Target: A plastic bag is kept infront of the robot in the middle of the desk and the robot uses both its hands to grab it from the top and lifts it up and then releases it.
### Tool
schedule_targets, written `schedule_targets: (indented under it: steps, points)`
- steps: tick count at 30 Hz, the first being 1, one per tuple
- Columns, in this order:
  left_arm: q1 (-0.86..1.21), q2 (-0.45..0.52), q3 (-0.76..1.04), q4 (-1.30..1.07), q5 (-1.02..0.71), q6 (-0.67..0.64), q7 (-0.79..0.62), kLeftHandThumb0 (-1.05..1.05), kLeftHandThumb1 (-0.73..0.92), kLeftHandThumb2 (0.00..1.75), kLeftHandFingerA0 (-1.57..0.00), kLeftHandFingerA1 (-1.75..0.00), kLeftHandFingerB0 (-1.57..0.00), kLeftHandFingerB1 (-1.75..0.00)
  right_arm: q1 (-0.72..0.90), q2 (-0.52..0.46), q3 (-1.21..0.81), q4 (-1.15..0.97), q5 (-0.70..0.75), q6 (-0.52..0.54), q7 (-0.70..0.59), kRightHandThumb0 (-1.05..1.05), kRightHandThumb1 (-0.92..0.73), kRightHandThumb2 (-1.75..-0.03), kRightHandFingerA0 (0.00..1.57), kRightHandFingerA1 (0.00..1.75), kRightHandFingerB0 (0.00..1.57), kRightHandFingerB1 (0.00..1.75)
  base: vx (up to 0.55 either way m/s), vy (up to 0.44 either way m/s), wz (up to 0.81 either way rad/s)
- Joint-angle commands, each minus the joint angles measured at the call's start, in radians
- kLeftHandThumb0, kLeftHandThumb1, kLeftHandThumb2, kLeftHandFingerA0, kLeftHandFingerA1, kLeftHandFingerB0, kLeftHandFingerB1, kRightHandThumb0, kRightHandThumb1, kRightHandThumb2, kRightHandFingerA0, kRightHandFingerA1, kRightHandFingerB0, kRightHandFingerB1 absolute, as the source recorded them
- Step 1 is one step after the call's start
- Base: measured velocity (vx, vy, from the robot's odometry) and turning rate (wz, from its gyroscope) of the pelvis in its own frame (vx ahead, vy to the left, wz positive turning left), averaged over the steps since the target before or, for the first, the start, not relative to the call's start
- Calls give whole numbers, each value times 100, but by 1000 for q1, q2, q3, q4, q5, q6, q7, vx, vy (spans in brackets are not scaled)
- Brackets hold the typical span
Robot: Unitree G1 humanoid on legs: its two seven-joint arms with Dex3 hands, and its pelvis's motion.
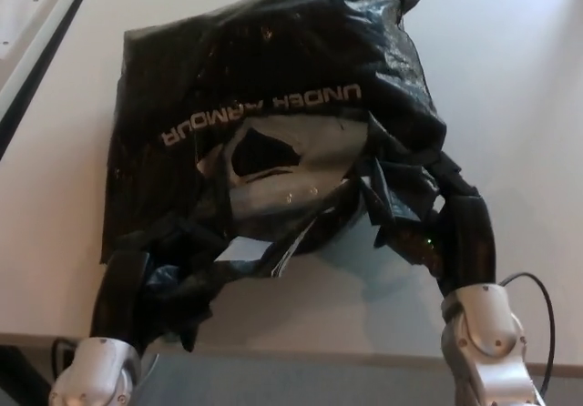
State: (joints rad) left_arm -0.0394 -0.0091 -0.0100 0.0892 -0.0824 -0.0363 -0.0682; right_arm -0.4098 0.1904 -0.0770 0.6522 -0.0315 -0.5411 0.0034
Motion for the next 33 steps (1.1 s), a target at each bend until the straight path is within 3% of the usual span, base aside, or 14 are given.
schedule_targets:
  steps: [1,3,4,5,6,17,18,22,23,25,26,31,32,33]
  points:
    - [133,-45,-94,-631,-28,-13,29,-42,75,67,-88,-165,-66,-132,40,-163,113,-620,-38,-26,180,-51,-82,-66,87,172,71,145,0,0,0]
    - [120,-36,-111,-741,-8,-32,25,-42,74,66,-86,-167,-66,-133,51,-232,105,-748,-187,-73,173,-51,-85,-65,87,166,75,138,0,0,0]
    - [118,-30,-113,-776,-18,-32,17,-41,74,65,-85,-167,-66,-132,60,-248,102,-791,-218,-78,175,-51,-67,-104,111,134,81,111,0,0,0]
    - [120,-29,-114,-787,-21,-30,14,-41,74,65,-85,-167,-66,-132,65,-254,104,-805,-223,-75,174,-51,-67,-104,111,134,81,111,0,0,0]
    - [109,-27,-112,-806,-7,-52,12,-49,75,62,-81,-163,-72,-121,68,-268,100,-833,-229,-89,178,-52,-85,-69,82,174,69,145,0,0,0]
    - [-137,15,-13,-1037,123,-62,34,-40,75,62,-72,-175,-51,-151,121,-302,61,-1168,-174,-32,151,-56,-86,-67,94,175,74,158,0,0,0]
    - [-181,19,-1,-1066,139,-43,41,-40,74,61,-71,-175,-51,-154,130,-302,69,-1205,-140,-22,152,-33,-64,-116,123,128,115,124,0,0,0]
    - [-281,25,8,-1100,157,-5,47,-38,78,59,-69,-175,-46,-163,158,-297,81,-1273,-139,-15,142,-33,-65,-116,125,128,116,124,0,0,0]
    - [-343,14,-2,-1127,72,64,57,-45,54,87,-110,-140,-73,-119,187,-287,82,-1321,-185,-21,137,-62,-85,-68,103,167,83,160,0,0,0]
    - [-414,28,11,-1136,114,114,67,-47,53,89,-113,-140,-75,-120,216,-287,86,-1363,-209,-17,141,-61,-82,-65,106,163,83,156,0,0,0]
    - [-430,32,15,-1136,140,135,71,-40,72,60,-83,-175,-52,-162,226,-285,92,-1369,-214,-21,140,-60,-82,-65,107,161,83,155,0,0,0]
    - [-397,-158,-169,-1136,194,69,137,-46,49,89,-106,-135,-77,-119,256,-303,115,-1408,-169,-5,147,-59,-78,-73,96,164,72,153,0,0,0]
    - [-371,-156,-180,-1136,234,17,104,-43,72,59,-74,-174,-45,-164,236,-302,146,-1420,-120,12,149,-53,-75,-70,105,160,74,149,0,0,0]
    - [-360,-130,-161,-1136,222,-16,84,-41,76,62,-65,-169,-45,-147,226,-304,151,-1426,-110,19,152,-49,-70,-75,104,163,73,150,0,0,0]
